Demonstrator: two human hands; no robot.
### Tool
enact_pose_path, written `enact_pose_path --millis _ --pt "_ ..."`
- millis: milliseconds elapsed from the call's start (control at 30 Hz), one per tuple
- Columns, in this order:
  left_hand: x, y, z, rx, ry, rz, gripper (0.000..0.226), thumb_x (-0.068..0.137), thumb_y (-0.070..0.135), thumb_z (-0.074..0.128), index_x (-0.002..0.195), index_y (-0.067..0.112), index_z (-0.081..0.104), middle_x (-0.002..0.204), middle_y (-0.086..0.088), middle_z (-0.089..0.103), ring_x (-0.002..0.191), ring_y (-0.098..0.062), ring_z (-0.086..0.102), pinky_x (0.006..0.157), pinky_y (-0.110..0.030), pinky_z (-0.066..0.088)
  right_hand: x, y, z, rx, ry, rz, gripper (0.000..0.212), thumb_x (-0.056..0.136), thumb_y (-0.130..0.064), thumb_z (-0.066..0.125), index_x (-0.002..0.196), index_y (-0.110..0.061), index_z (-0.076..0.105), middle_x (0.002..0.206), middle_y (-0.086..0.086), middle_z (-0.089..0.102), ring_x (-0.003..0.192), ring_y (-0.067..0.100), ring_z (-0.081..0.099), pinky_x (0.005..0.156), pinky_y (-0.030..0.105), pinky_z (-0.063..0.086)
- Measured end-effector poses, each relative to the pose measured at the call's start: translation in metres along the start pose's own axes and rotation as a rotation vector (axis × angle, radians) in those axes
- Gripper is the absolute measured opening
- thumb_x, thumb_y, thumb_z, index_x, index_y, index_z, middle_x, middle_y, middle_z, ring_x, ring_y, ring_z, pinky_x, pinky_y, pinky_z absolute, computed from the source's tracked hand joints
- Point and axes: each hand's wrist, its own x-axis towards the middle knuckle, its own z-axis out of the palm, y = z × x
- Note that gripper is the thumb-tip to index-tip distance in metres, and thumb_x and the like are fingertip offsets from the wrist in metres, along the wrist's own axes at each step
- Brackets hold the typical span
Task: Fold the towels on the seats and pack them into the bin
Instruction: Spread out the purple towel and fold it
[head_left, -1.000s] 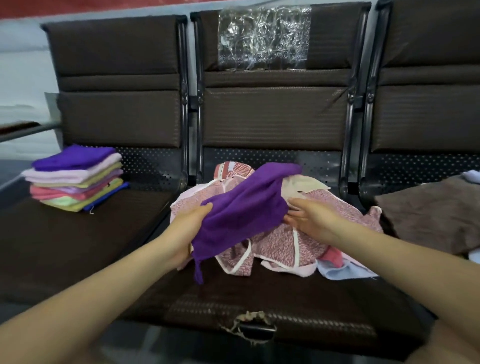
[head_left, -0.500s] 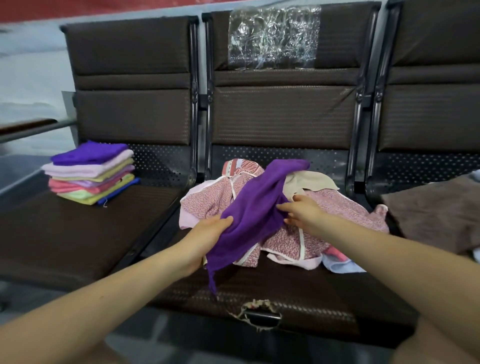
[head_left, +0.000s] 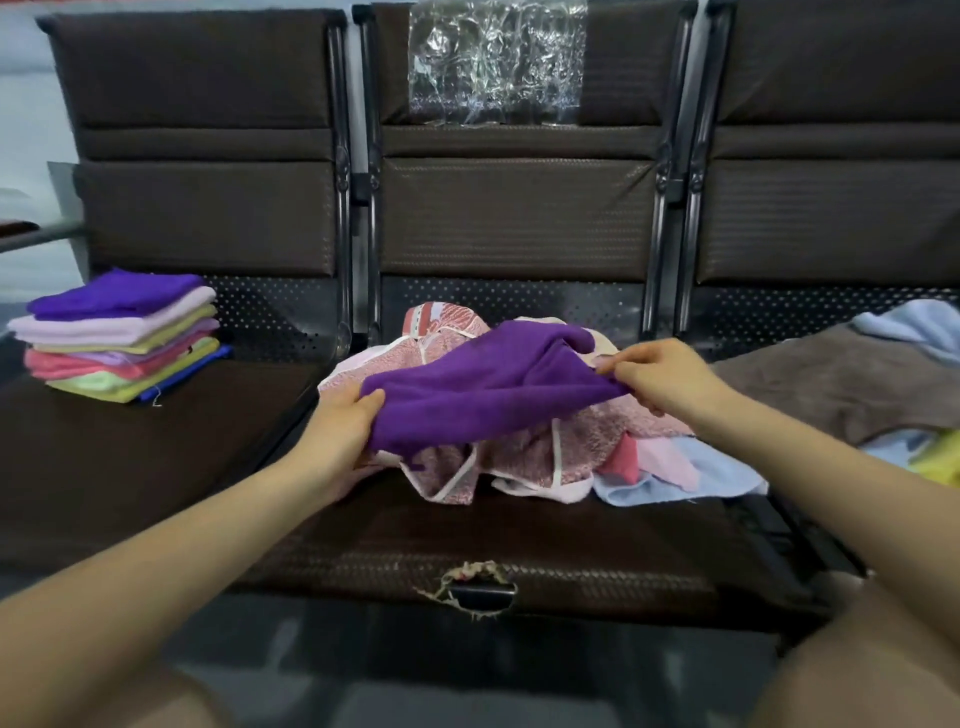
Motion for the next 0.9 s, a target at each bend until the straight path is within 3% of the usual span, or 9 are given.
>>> enact_pose_path --millis 100,200,267,367,433,567,667,767,900 --pt "-0.004 -0.012 -0.001 0.15 -0.081 -0.057 0.019 0.098 0.007 0.044 0.097 0.015 0.061 0.091 -0.013 0.069 0.071 -0.022 0.061 0.065 -0.029 0.048 -0.026 0.002 -0.012 -0.275 -0.152 -0.009 0.027 0.088 -0.017 0.056 0.074 0.003 0.068 0.055 0.005 0.05 0.048 0.016 0.041 0.044 0.023 0.035" --pt "-0.012 -0.028 -0.006 0.5 -0.229 -0.16 0.014 0.096 0.006 0.047 0.095 0.011 0.06 0.055 -0.007 0.052 0.036 -0.014 0.041 0.041 -0.015 0.034 -0.048 0.014 -0.016 -0.463 -0.408 0.108 0.033 0.088 -0.014 0.053 0.056 -0.008 0.052 0.051 0.005 0.047 0.04 0.016 0.041 0.039 0.019 0.036" --pt "-0.016 -0.032 -0.01 0.767 -0.315 -0.18 0.011 0.095 0.008 0.048 0.091 0.012 0.057 0.046 -0.004 0.038 0.025 -0.011 0.029 0.032 -0.011 0.024 -0.06 0.02 -0.014 -0.573 -0.642 0.226 0.029 0.091 -0.016 0.051 0.063 -0.012 0.054 0.053 0.001 0.05 0.036 0.01 0.043 0.038 0.018 0.039" --pt "-0.012 -0.03 -0.013 1.067 -0.394 -0.132 0.008 0.094 0.021 0.053 0.093 0.014 0.057 0.054 -0.006 0.048 0.032 -0.012 0.042 0.033 -0.017 0.033 -0.059 0.024 -0.015 -0.589 -0.809 0.29 0.019 0.093 -0.022 0.056 0.087 -0.007 0.067 0.06 0.001 0.052 0.038 0.008 0.043 0.04 0.019 0.038" --pt "0.001 -0.022 -0.012 1.134 -0.357 -0.072 0.018 0.094 0.034 0.055 0.088 0.017 0.056 0.059 -0.004 0.053 0.041 -0.014 0.047 0.039 -0.019 0.038 -0.044 0.022 -0.018 -0.514 -0.706 0.243 0.022 0.092 -0.022 0.058 0.098 -0.004 0.07 0.059 0.001 0.05 0.038 0.009 0.04 0.04 0.019 0.032" --pt "0.052 -0.014 0.001 0.842 -0.173 -0.008 0.024 0.093 0.035 0.055 0.078 0.017 0.057 0.07 -0.004 0.06 0.061 -0.021 0.056 0.061 -0.031 0.052 0.0 0.019 -0.01 -0.23 -0.31 0.113 0.018 0.091 -0.021 0.06 0.078 -0.01 0.064 0.059 0.001 0.053 0.05 0.014 0.046 0.044 0.02 0.037" --pt "0.083 -0.017 0.015 0.644 -0.173 -0.051 0.028 0.095 0.028 0.048 0.07 0.016 0.052 0.068 -0.006 0.053 0.053 -0.017 0.047 0.055 -0.025 0.042 0.031 0.025 0.012 -0.019 -0.081 0.089 0.013 0.091 -0.02 0.059 0.082 -0.013 0.065 0.079 0.007 0.063 0.073 0.021 0.059 0.062 0.029 0.049" --pt "0.1 -0.02 0.03 0.57 -0.141 -0.044 0.029 0.095 0.028 0.05 0.067 0.018 0.05 0.058 -0.002 0.045 0.048 -0.015 0.04 0.054 -0.023 0.038 0.052 0.026 0.031 0.125 -0.01 0.1 0.018 0.09 -0.02 0.063 0.099 -0.005 0.067 0.097 0.01 0.065 0.087 0.018 0.057 0.082 0.035 0.048" --pt "0.113 -0.016 0.046 0.63 -0.106 0.044 0.019 0.093 0.034 0.056 0.084 0.02 0.065 0.072 0.003 0.059 0.069 -0.015 0.053 0.069 -0.025 0.039 0.069 0.019 0.042 0.537 -0.074 0.269 0.007 0.088 -0.015 0.067 0.084 -0.011 0.064 0.077 0.005 0.068 0.065 0.012 0.061 0.062 0.023 0.048"
